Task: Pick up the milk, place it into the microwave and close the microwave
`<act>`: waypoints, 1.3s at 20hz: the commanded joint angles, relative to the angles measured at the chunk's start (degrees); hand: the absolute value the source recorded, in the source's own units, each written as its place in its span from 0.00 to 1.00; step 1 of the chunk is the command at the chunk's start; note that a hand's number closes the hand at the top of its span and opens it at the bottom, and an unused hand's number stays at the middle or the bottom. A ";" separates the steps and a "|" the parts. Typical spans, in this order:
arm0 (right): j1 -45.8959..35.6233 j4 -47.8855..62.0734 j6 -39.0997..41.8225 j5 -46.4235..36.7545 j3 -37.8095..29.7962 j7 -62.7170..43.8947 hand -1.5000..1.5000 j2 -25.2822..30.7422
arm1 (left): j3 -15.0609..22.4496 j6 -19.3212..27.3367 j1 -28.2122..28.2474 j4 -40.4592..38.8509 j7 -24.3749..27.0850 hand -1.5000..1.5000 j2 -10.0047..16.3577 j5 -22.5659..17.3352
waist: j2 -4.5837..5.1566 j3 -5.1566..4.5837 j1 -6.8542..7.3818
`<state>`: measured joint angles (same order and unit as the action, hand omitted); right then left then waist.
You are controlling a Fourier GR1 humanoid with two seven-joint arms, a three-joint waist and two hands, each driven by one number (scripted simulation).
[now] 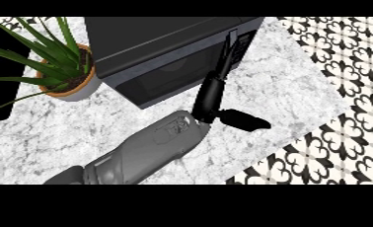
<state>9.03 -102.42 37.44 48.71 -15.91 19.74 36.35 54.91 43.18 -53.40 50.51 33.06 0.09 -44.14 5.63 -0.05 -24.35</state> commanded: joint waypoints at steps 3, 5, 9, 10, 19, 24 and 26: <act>-1.05 0.12 0.79 0.89 0.48 -0.76 0.00 1.05 | -0.79 -0.19 -3.15 -2.56 0.36 0.00 -0.08 -2.18 | 0.24 0.00 0.18; -0.90 0.44 1.34 1.96 0.53 -0.98 0.00 1.33 | -0.65 -0.48 -3.55 -2.65 0.46 0.00 -0.09 -2.90 | 0.17 0.05 -0.35; -1.23 0.63 1.40 2.63 0.30 -1.22 0.00 1.78 | -0.40 -0.56 -3.90 -3.26 1.11 0.00 -0.09 -4.11 | 0.12 0.06 -0.30; -1.22 0.39 1.44 3.09 0.59 -1.39 0.00 1.73 | -0.21 -0.51 -4.07 -3.45 1.34 0.00 -0.09 -4.24 | 0.06 0.03 -0.40; -0.65 0.67 1.09 4.07 -0.31 -2.10 0.00 2.67 | 5.07 4.36 -5.86 -13.78 -2.62 0.00 2.59 -0.12 | -0.93 1.03 2.00; -0.42 0.80 0.46 4.51 -1.33 -2.46 0.00 3.36 | 4.40 6.40 -7.64 -14.84 -4.33 0.00 3.58 0.47 | -0.83 0.89 3.84; -0.06 0.96 0.41 4.75 -1.55 -2.14 0.00 2.91 | 4.16 6.30 -8.79 -15.54 -4.75 0.00 3.75 0.79 | -0.61 0.96 4.02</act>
<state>8.46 -101.76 38.09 53.01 -17.02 17.57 39.38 60.15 47.52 -61.35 45.30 35.31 2.82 -41.46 3.34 0.72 -20.87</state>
